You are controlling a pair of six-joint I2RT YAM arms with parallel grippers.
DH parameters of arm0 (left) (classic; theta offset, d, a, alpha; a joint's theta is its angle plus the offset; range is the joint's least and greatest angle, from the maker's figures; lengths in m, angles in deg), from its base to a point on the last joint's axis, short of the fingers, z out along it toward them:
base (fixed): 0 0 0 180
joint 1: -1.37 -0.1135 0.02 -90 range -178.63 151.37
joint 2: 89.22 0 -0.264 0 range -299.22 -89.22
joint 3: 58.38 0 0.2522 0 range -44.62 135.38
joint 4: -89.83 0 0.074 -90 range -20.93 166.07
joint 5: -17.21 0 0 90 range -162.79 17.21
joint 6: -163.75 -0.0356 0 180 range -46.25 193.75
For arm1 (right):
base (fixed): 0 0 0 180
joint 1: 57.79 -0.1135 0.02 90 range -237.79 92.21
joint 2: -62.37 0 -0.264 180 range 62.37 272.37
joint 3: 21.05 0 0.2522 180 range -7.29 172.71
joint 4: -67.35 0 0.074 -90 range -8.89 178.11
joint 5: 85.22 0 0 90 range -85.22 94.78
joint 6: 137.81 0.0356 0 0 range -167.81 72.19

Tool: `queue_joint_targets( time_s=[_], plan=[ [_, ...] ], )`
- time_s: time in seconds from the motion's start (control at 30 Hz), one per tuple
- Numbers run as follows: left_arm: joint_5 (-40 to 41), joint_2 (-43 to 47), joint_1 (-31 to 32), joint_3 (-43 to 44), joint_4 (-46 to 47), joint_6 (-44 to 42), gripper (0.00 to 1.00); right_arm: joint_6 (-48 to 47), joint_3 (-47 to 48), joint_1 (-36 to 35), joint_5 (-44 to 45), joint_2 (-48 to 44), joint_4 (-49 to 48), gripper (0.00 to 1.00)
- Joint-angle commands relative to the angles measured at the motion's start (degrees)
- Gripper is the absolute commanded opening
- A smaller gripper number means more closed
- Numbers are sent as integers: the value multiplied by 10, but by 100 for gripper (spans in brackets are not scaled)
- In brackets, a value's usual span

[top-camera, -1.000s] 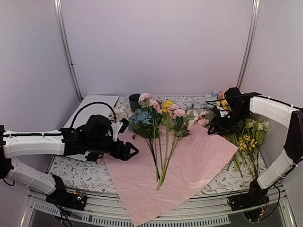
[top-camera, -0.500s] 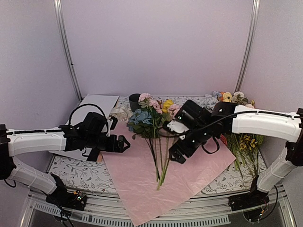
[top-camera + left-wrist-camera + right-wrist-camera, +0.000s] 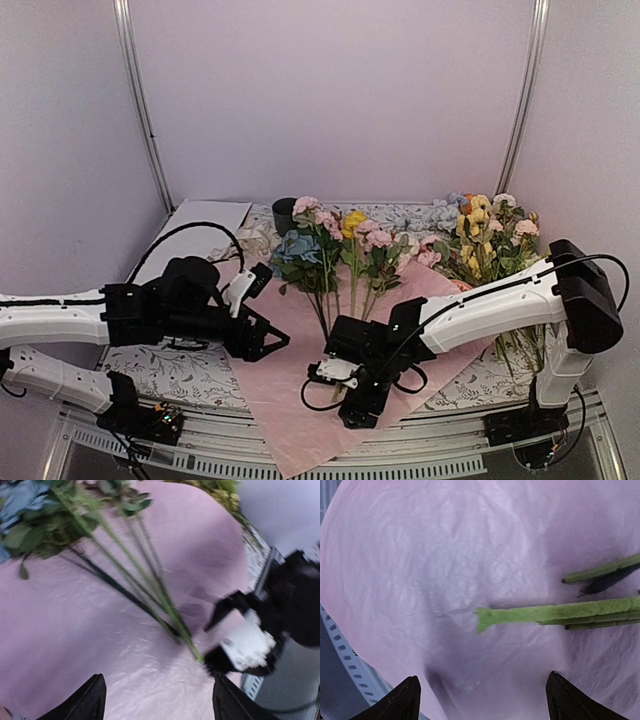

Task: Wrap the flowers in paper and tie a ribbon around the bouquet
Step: Pick up the bottom corner of the flattened wrapping paper from the center of the board.

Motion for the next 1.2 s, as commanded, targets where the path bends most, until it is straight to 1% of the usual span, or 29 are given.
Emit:
queue_joint_targets(
  time_s=[0.0,0.1,0.17,0.23,0.27,0.3,0.37,0.4,0.6,0.67,0.77,0.8,0.9,0.97,1.07,1.13,1.17],
  plan=[
    [17,57,114,-4,10,-119,70,42,-42,72,-85,-8,-80,87],
    [14,71,182,-22,28,-177,67,63,-74,108,-141,-25,-121,86],
    [51,65,248,-23,34,-229,67,77,-92,131,-163,-27,-133,86],
    [115,47,314,-19,32,-287,71,88,-112,150,-174,-26,-142,86],
    [136,31,337,-16,25,-310,73,95,-119,158,-180,-26,-145,85],
    [139,12,347,-12,14,-326,77,98,-122,162,-185,-25,-148,85],
    [113,-40,355,2,-30,-347,83,102,-125,165,-197,-30,-159,85],
    [101,-65,362,8,-38,-360,85,104,-126,165,-201,-32,-163,84],
    [30,-207,390,74,-140,-426,94,114,-123,166,-185,-34,-161,83],
    [1,-233,402,86,-152,-440,95,113,-123,166,-180,-34,-158,83],
    [-38,-244,411,89,-143,-452,97,113,-123,167,-173,-35,-155,82],
    [-42,-248,413,88,-140,-454,98,114,-123,166,-171,-35,-153,82],
    [-19,-264,415,88,-134,-461,98,113,-124,166,-165,-38,-149,81],
    [21,-271,415,81,-105,-459,96,111,-122,167,-162,-40,-148,80],
    [82,-268,414,61,-61,-463,90,110,-122,166,-164,-40,-148,78],
    [110,-258,415,46,-32,-469,82,110,-122,166,-166,-40,-148,76],
    [120,-252,415,37,-18,-472,75,109,-122,166,-167,-40,-148,75]
  ],
)
